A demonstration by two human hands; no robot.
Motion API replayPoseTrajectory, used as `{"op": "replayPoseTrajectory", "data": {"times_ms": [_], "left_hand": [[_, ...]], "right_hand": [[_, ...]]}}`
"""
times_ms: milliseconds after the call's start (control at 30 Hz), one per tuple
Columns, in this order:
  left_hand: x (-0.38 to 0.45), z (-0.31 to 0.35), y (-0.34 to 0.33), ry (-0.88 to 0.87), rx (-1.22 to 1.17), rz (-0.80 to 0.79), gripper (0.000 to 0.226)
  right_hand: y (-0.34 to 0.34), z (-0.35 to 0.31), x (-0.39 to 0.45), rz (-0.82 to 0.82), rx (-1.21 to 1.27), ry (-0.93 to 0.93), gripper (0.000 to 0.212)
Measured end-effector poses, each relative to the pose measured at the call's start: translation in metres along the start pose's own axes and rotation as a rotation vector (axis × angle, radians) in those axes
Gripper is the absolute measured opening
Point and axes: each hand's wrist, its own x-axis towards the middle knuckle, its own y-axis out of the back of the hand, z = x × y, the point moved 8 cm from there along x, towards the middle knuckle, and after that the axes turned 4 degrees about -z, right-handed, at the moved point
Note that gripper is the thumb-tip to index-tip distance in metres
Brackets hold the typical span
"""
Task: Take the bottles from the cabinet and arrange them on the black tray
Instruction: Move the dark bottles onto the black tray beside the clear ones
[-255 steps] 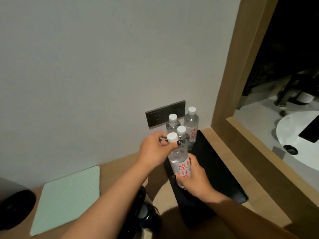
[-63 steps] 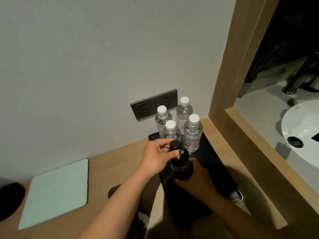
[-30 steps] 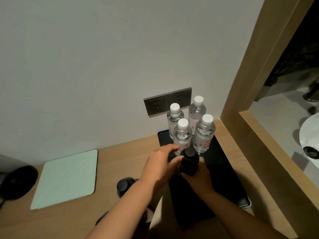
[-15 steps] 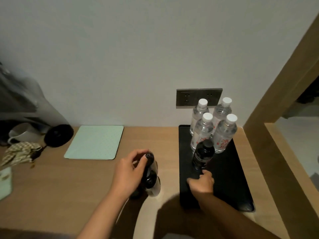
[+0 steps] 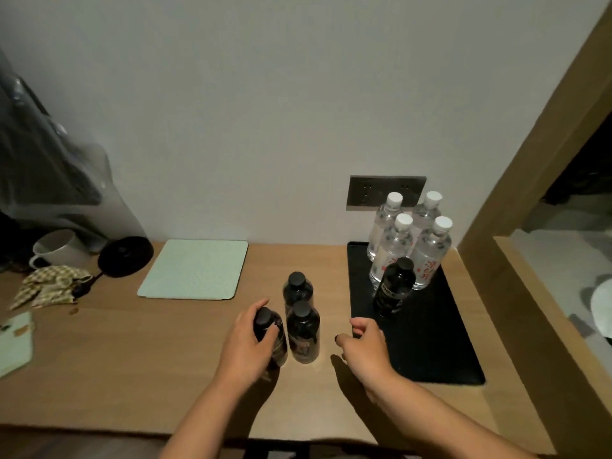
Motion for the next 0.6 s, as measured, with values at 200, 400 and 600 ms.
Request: {"op": "replayPoseTrajectory", "data": {"times_ms": [200,400,600], "left_hand": [[0.027,-0.006,-0.001,-0.043,-0.082,-0.196,0.02],[0.036,-0.027,0.043,-0.003,-0.289,-0.202,0.022],[0.029,0.003,0.091,-0.123,-0.414,-0.25,0.024]], "right_hand": [[-0.019,0.001,-0.041,0.114,0.062,-0.019,0.044],[-0.049,-0.005,-0.079,0.172,0.106,0.002,0.038],[-0.071,-0.037,-0.107,0.173,0.034,0.162,0.035]]}}
